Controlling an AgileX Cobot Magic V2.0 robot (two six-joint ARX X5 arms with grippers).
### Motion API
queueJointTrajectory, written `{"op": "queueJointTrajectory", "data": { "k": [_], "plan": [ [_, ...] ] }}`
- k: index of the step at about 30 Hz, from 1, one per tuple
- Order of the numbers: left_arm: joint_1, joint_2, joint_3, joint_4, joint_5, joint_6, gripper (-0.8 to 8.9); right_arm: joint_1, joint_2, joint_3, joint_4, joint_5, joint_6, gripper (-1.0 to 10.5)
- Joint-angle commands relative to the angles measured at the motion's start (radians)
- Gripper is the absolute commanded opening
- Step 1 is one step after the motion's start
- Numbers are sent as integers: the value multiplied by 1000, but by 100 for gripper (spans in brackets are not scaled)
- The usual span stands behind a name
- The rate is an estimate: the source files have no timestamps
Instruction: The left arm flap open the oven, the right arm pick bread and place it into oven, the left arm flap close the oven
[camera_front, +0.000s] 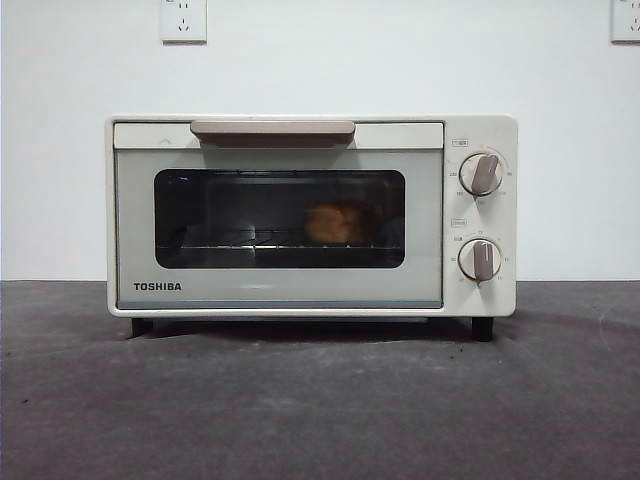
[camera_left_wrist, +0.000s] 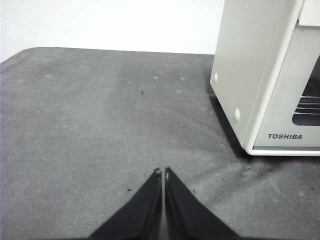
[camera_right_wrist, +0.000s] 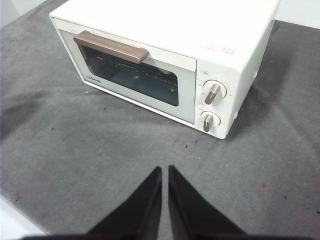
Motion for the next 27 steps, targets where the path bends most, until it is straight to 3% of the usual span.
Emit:
{"op": "queueJointTrajectory", "data": {
  "k": [1,21,25,27],
  "plan": [
    [-1,-1,-20,-5,0,0,16,11,5,19,11,4,-5,19],
    [-1,-1,-20,-5,0,0,16,11,5,19,12,4,-5,19],
    [-1,-1,-20,-5,0,0,16,-78,-7,12,13,6,-8,19],
    [-1,-1,-20,-5,0,0,16,-186,-16,-14,16,-8,-8,19]
  ]
}}
